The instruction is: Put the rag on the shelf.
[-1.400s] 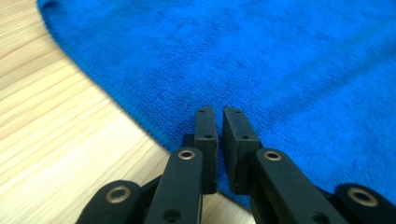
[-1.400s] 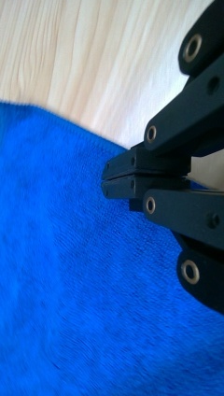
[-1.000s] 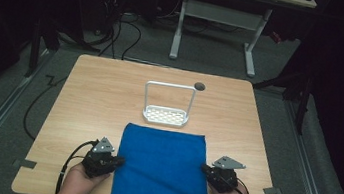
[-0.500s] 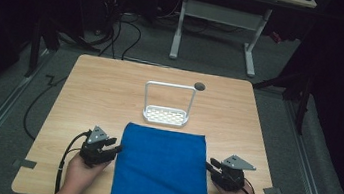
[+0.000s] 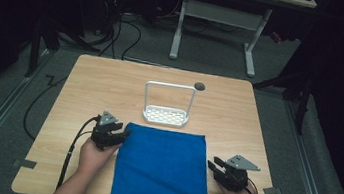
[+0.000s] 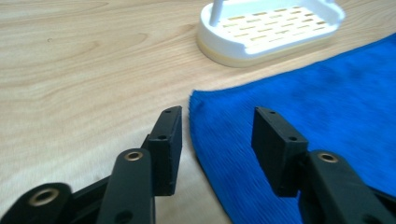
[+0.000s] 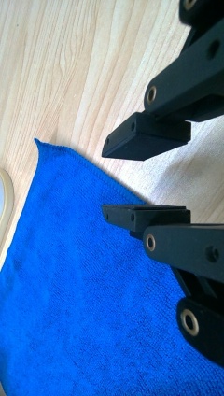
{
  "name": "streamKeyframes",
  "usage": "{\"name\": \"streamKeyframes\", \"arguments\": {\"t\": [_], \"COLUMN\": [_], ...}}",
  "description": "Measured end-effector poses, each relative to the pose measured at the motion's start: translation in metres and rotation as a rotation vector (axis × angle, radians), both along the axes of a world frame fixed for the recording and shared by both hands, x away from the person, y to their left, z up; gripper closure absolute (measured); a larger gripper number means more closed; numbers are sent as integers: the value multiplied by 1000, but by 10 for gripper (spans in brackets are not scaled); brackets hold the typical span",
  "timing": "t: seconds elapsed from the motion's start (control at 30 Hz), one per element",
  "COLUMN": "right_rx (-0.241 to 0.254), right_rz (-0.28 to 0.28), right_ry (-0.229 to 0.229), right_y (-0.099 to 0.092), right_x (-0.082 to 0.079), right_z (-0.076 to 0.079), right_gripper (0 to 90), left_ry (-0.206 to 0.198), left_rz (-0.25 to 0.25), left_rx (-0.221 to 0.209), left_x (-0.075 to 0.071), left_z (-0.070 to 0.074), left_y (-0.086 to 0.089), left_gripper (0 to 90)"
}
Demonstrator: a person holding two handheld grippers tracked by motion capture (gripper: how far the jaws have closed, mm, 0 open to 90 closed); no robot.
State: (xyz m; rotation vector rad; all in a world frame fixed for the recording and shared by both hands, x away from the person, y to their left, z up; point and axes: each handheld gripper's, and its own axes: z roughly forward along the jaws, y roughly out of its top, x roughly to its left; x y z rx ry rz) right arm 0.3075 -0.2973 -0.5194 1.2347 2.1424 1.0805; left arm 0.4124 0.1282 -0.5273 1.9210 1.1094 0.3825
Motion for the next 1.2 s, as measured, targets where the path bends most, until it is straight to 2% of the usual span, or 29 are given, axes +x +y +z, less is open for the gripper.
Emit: {"name": "streamKeyframes", "arguments": {"t": [0.03, 0.1, 0.13, 0.2, 0.27, 0.37, 0.5, 0.6, 0.67, 0.77, 0.83, 0.9, 0.93, 0.97, 1.0, 1.03, 1.1, 1.13, 1.2], "right_rx": [2, 4, 6, 7, 15, 13, 13, 9, 21, 34, 36, 28, 28, 15, 15, 19, 15, 6, -5], "right_rz": [-2, -4, -6, -6, -8, -3, -1, 3, 4, -14, -49, -76, -76, -100, -100, -121, -123, -135, -143], "right_ry": [8, 9, 12, 13, 20, 23, 33, 34, 36, 41, 41, 31, 31, 42, 42, 57, 59, 80, 91], "right_y": [-1, -1, -1, -1, 0, 1, 4, 6, 8, 10, 12, 14, 14, 18, 18, 22, 24, 30, 33], "right_x": [0, 0, 0, 0, 1, 3, 5, 6, 7, 12, 25, 36, 36, 50, 50, 65, 70, 85, 93], "right_z": [0, 0, -1, -1, -2, -3, -5, -6, -6, -5, -1, 1, 1, 0, 0, -1, -3, -5, -7], "right_gripper": [670, 670, 670, 669, 652, 634, 626, 622, 602, 587, 567, 564, 564, 563, 563, 554, 552, 551, 552], "left_ry": [3, 11, -4, -2, 23, 8, 38, 31, 41, 26, 24, 34, 34, 37, 38, 39, 47, 51, 53], "left_rz": [3, 5, 7, 15, 16, 8, -16, -12, -5, -23, -31, -42, -42, -44, -43, -41, -44, -44, -46], "left_rx": [38, 47, 38, 32, 21, 18, 69, 69, 56, 77, 78, 66, 66, 63, 63, 62, 53, 48, 47], "left_x": [6, 9, 12, 14, 17, 18, 24, 26, 29, 29, 28, 28, 28, 28, 28, 29, 29, 29, 29], "left_z": [-1, -1, -2, -3, -6, -6, -7, -7, -7, -8, -8, -8, -8, -8, -8, -8, -8, -8, -8], "left_y": [-2, -3, -3, -3, -1, -2, -9, -11, -10, -16, -16, -15, -15, -15, -15, -15, -14, -13, -13], "left_gripper": [530, 529, 532, 534, 541, 553, 575, 617, 628, 673, 742, 771, 792, 805, 805, 827, 837, 853, 860]}}
